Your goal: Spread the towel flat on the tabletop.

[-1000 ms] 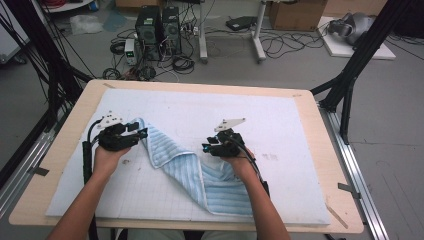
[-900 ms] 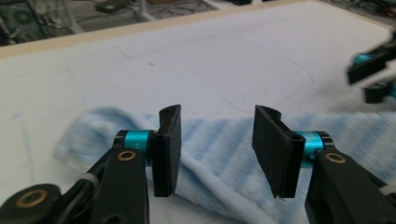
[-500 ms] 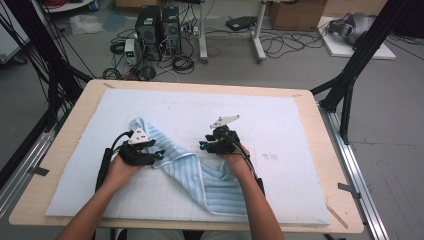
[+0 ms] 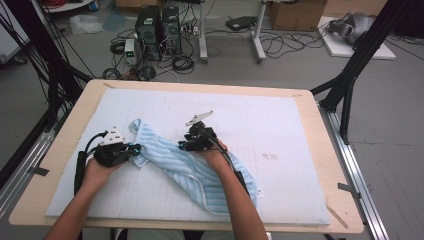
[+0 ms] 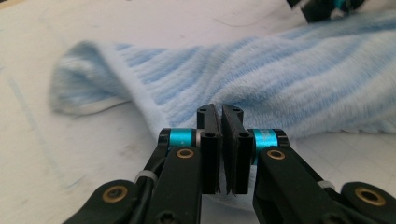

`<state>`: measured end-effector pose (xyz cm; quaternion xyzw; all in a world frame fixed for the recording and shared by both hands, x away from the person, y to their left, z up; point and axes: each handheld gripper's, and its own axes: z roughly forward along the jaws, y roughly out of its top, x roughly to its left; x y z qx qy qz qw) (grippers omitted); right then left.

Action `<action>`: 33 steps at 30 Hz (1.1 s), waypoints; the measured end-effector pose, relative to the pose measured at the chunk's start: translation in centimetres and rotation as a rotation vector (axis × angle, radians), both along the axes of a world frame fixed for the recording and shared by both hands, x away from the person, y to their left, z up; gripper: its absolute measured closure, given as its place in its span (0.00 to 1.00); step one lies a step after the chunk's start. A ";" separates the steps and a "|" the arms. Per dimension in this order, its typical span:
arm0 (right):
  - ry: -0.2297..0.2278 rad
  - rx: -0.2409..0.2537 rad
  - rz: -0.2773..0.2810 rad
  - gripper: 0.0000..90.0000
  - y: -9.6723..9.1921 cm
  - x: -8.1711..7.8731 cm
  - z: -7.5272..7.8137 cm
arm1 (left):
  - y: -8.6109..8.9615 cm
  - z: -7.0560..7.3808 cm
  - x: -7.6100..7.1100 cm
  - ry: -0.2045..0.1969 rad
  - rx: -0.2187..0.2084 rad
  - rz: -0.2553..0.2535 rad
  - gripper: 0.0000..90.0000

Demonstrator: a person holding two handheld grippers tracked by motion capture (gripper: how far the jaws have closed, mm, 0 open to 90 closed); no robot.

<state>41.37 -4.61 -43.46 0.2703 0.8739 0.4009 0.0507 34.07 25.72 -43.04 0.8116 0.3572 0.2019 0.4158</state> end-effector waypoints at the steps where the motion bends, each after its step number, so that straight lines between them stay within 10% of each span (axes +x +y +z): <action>1: 0.014 0.008 0.026 0.63 0.7 0.0 -0.1 | 0.4 0.0 0.0 0.001 -0.006 0.010 0.95; 5: 0.015 -0.057 0.068 0.70 3.0 -0.1 -0.7 | 1.4 0.0 0.0 0.004 -0.019 0.059 0.95; 6: 0.005 -0.080 0.091 0.94 2.8 -0.2 -0.4 | 1.6 -0.1 0.0 0.005 -0.031 0.067 0.95; 11: -0.032 -0.127 0.063 0.98 2.0 -0.5 0.0 | 1.8 0.1 0.0 0.001 -0.040 0.076 0.95; 17: -0.099 -0.187 -0.092 0.98 -0.9 -0.7 0.5 | 1.2 0.0 0.1 -0.001 -0.056 0.075 0.95; 24: -0.117 -0.198 -0.333 0.98 -8.4 -1.1 2.0 | -1.6 -0.2 1.3 -0.042 -0.025 0.032 0.95; 27: -0.112 -0.183 -0.342 0.98 -9.1 -1.5 2.3 | -2.2 -0.1 2.0 -0.061 -0.014 0.038 0.95; 33: -0.083 -0.089 -0.176 0.97 -6.1 -2.9 1.6 | -0.9 -0.3 2.5 -0.048 -0.063 0.102 0.94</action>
